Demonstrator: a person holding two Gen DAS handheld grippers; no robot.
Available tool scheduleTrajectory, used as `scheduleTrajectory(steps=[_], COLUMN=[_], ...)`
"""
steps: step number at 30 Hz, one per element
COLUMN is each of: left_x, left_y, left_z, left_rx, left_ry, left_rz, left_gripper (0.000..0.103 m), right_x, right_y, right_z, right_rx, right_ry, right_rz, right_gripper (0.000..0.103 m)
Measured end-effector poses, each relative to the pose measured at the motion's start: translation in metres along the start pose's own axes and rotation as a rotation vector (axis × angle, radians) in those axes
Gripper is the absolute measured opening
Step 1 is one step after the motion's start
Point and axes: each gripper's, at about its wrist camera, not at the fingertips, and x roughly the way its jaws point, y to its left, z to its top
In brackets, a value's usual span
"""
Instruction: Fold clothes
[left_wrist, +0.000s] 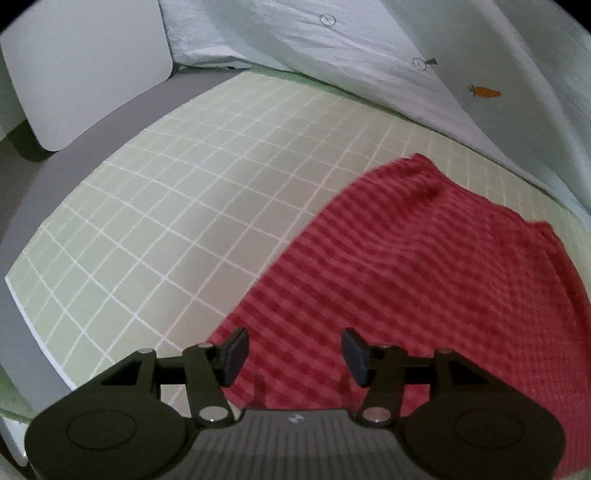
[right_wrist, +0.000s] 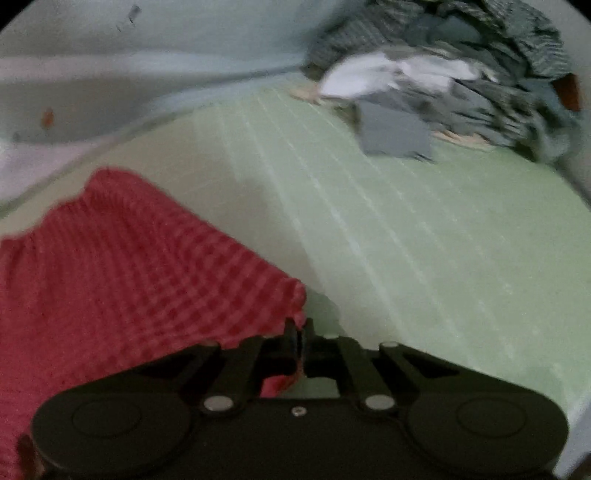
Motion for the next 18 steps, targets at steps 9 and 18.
scheduleTrajectory(steps=[9, 18], left_x=[0.029, 0.059], left_y=[-0.008, 0.023], left_z=[0.018, 0.019], left_rx=[0.045, 0.018], left_ry=[0.043, 0.141], left_rz=[0.013, 0.087], left_gripper=[0.075, 0.083], right_x=[-0.013, 0.016], right_y=[0.051, 0.107], right_z=[0.022, 0.025], right_rx=[-0.198, -0.31], right_ry=[-0.125, -0.053], right_rz=[-0.005, 0.071], right_gripper=[0.094, 0.099])
